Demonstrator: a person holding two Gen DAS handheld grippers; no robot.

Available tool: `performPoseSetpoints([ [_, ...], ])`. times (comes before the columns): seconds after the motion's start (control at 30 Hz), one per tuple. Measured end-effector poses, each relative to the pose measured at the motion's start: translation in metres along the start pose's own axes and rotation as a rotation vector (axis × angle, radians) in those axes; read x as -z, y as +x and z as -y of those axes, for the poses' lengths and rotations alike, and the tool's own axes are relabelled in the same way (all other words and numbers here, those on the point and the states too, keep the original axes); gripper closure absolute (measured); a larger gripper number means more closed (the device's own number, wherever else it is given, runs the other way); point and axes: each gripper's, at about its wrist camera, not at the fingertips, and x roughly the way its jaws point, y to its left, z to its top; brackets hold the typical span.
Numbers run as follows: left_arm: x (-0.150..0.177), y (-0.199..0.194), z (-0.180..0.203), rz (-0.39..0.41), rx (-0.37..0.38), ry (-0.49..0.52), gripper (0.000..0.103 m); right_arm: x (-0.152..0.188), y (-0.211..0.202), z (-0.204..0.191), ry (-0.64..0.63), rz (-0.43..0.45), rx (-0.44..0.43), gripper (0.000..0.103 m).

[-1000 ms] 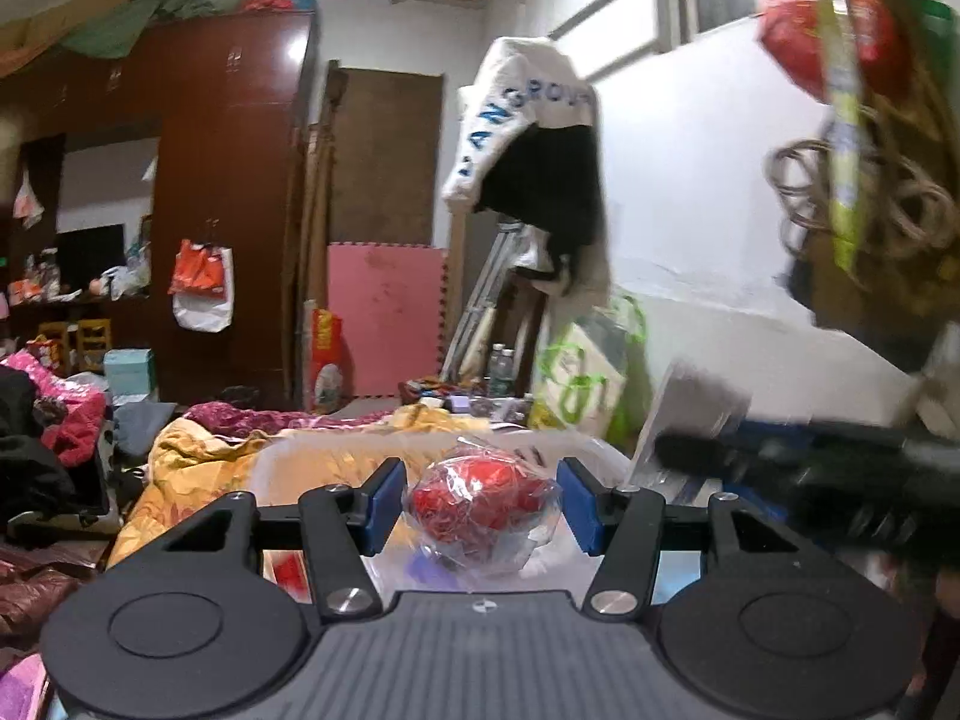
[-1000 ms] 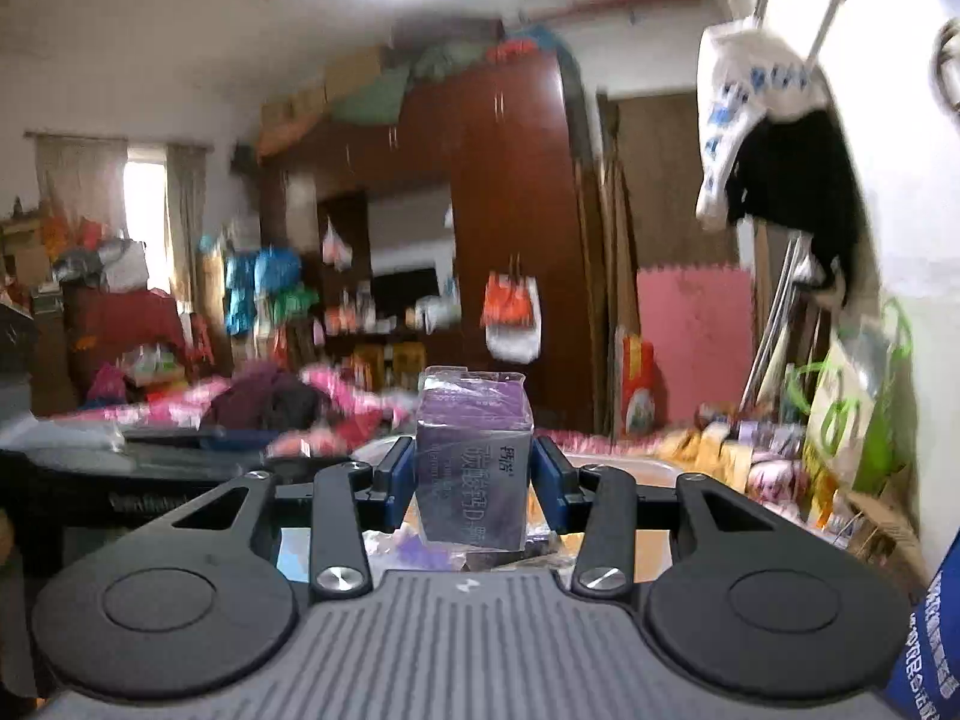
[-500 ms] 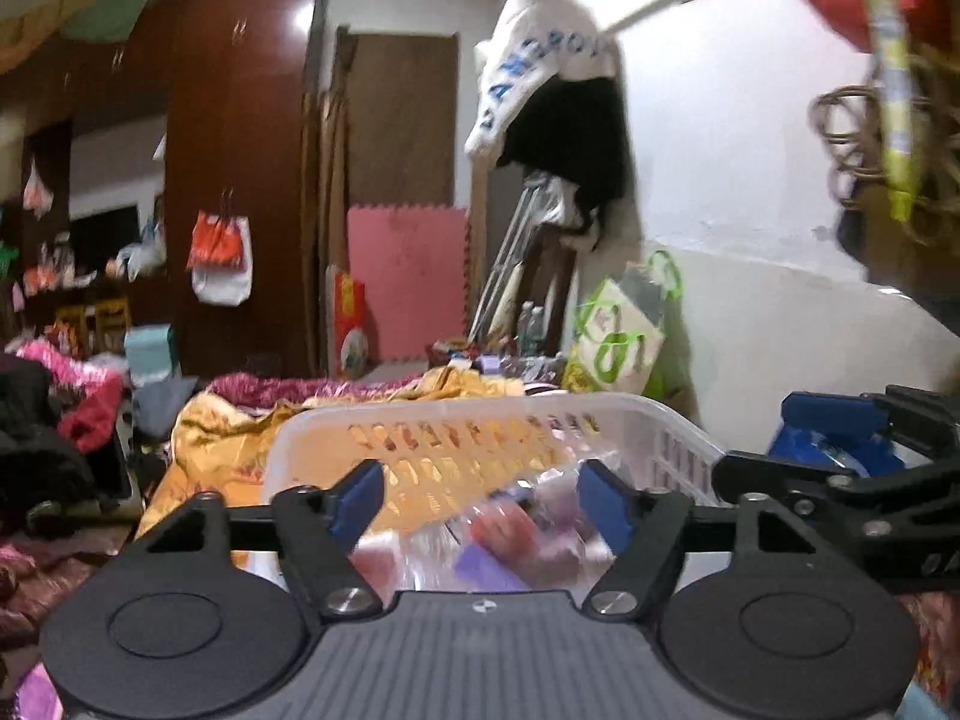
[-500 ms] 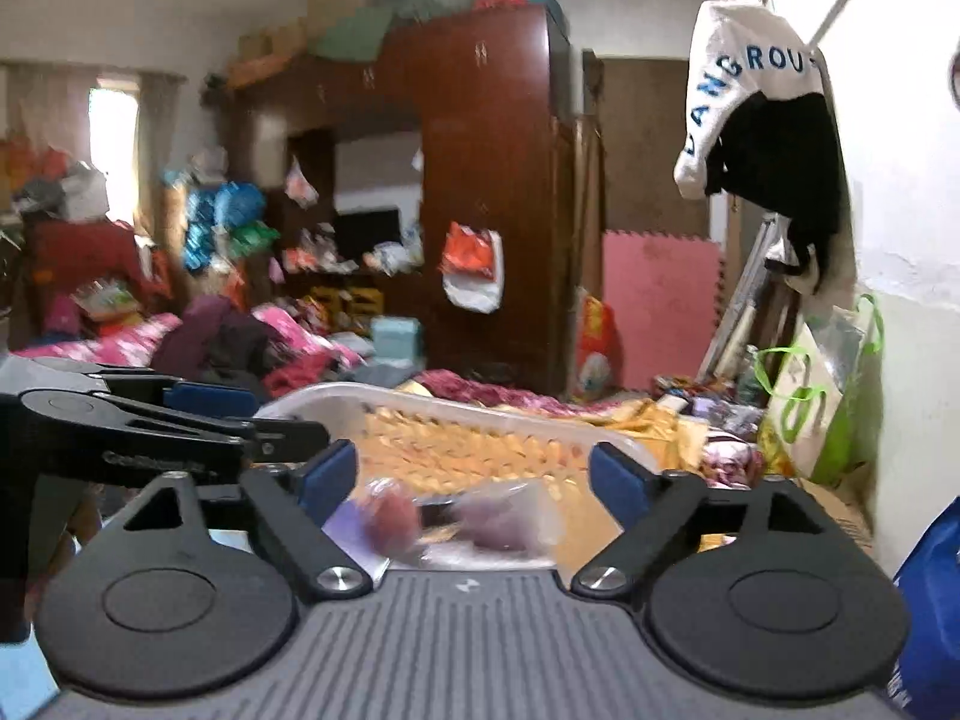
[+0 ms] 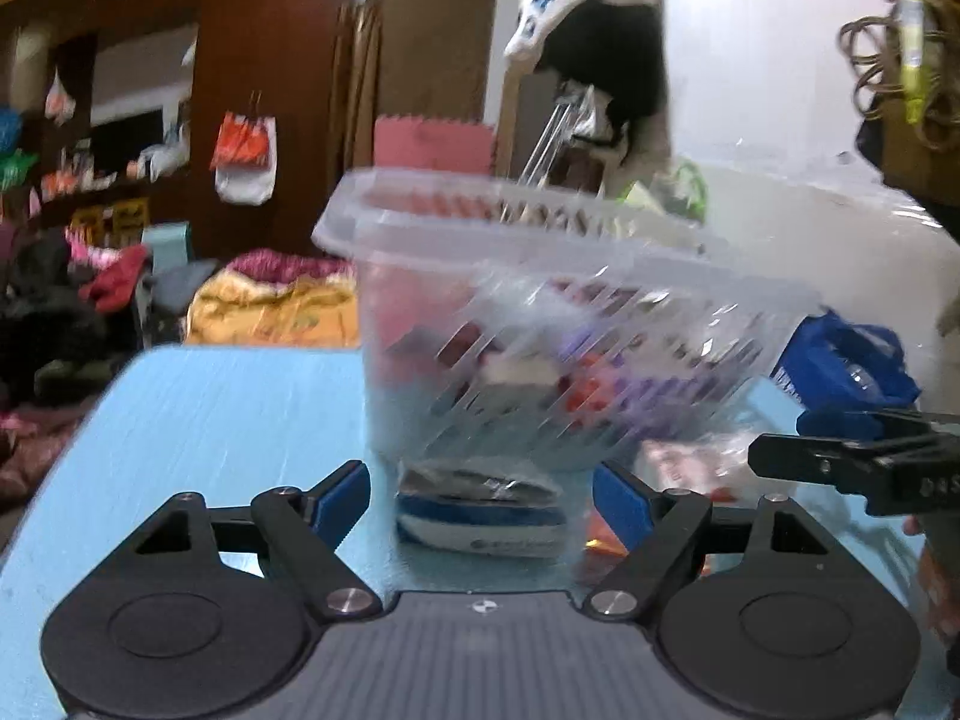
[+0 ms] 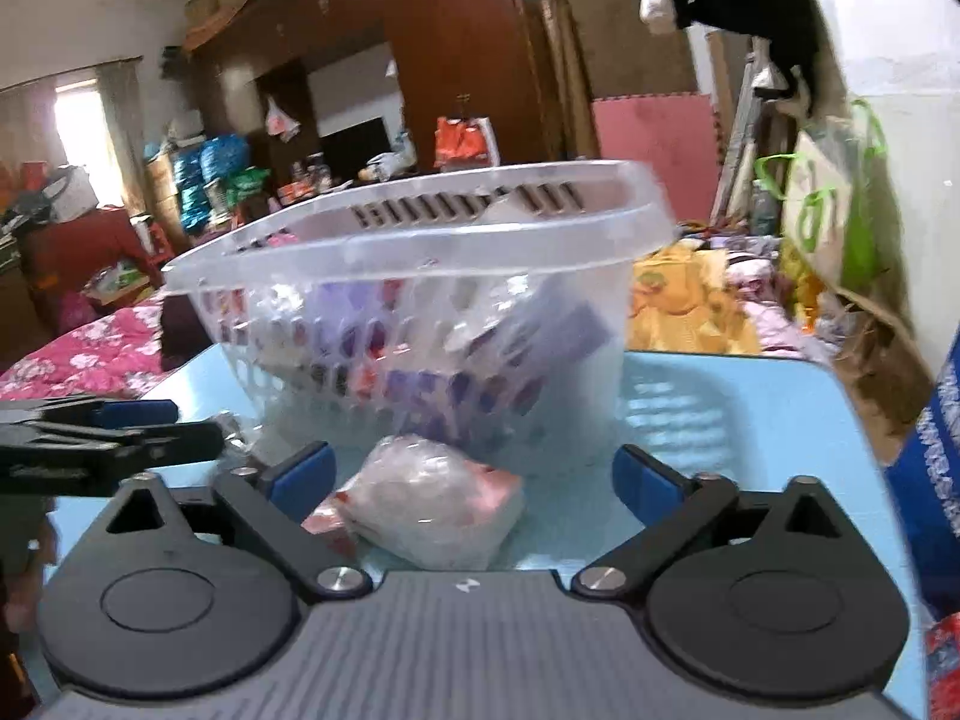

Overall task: Organize objects
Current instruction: 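Grasp the blue-white box with the left gripper while the right grasps a clear bagged item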

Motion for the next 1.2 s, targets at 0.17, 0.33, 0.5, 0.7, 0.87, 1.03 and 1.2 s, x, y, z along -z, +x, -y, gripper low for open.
performPoseSetpoints([
  [0.17, 0.002, 0.012, 0.001, -0.018, -0.035, 0.012, 0.018, 0.008, 0.004, -0.011, -0.059, -0.023, 0.004, 0.029],
  [0.33, 0.003, 0.023, 0.008, -0.046, -0.073, 0.023, 0.018, 0.017, 0.003, -0.01, -0.076, -0.022, 0.007, 0.048],
  [0.5, 0.003, 0.029, 0.006, -0.064, -0.089, 0.003, 0.018, 0.019, -0.001, -0.012, -0.082, 0.001, 0.006, 0.05],
  [0.7, 0.005, 0.024, 0.009, -0.024, -0.086, 0.008, 0.03, 0.02, -0.013, -0.011, -0.071, 0.061, -0.002, 0.05],
  [0.87, 0.011, 0.003, 0.01, 0.059, -0.038, 0.001, 0.03, 0.021, -0.02, -0.012, -0.069, 0.1, -0.012, 0.05],
  [1.03, 0.014, -0.003, 0.011, 0.091, -0.009, 0.0, 0.029, 0.019, -0.021, -0.018, -0.098, 0.113, -0.023, 0.05],
  [1.2, 0.015, -0.004, 0.006, 0.085, 0.012, -0.023, 0.029, 0.019, -0.023, -0.017, -0.105, 0.137, -0.029, 0.05],
])
